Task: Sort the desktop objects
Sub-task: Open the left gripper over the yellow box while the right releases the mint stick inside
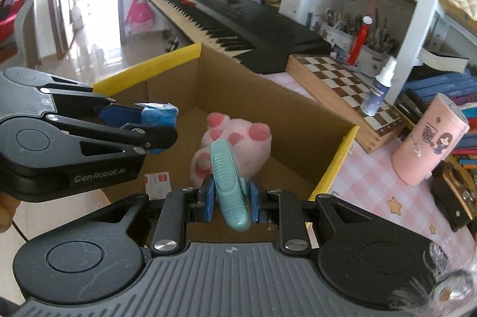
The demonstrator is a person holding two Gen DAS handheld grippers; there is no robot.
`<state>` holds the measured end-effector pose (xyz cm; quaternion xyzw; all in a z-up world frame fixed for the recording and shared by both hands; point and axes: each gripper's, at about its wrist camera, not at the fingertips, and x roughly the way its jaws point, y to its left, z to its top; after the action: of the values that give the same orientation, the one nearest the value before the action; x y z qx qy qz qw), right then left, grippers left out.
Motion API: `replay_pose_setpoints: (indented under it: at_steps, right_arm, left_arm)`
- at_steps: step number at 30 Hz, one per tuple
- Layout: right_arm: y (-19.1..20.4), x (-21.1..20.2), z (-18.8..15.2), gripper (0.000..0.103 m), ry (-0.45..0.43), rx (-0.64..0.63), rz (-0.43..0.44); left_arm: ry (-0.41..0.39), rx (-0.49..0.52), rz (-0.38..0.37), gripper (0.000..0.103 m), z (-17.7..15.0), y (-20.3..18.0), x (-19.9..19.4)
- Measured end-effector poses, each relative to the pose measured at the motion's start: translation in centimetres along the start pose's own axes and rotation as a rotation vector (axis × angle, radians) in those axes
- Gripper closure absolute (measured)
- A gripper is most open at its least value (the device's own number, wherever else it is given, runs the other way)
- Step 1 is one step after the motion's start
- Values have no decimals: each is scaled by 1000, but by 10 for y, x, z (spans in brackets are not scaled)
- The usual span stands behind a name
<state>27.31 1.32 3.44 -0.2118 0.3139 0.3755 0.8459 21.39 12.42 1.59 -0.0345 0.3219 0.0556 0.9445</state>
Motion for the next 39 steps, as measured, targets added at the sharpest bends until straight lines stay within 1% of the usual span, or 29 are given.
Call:
replay_pose_setpoints:
  at_steps: [5,11,16,21,26,39]
  right_arm:
    - [-2,8,-1,81,33,-26,31]
    - [-10,17,-1,81,66,-24,69]
    - [-12,21,-1,81,76,-67,71]
    - [-12,24,-1,81,80,-116,63]
    - [-13,25,-1,81,77,-136,66]
    - [-13,26,-2,81,75,-142,65]
  left_arm:
    - [32,3,6,79,-4,-3,7]
    - [64,2,16,79,-7,-5,13]
    - [95,-3,20,79,-10,-7,19]
    - [106,4,22,79,-10,-10,23]
    - [113,8,24,79,-10,-11,26]
    - [108,6,28,78,-10,-10,27]
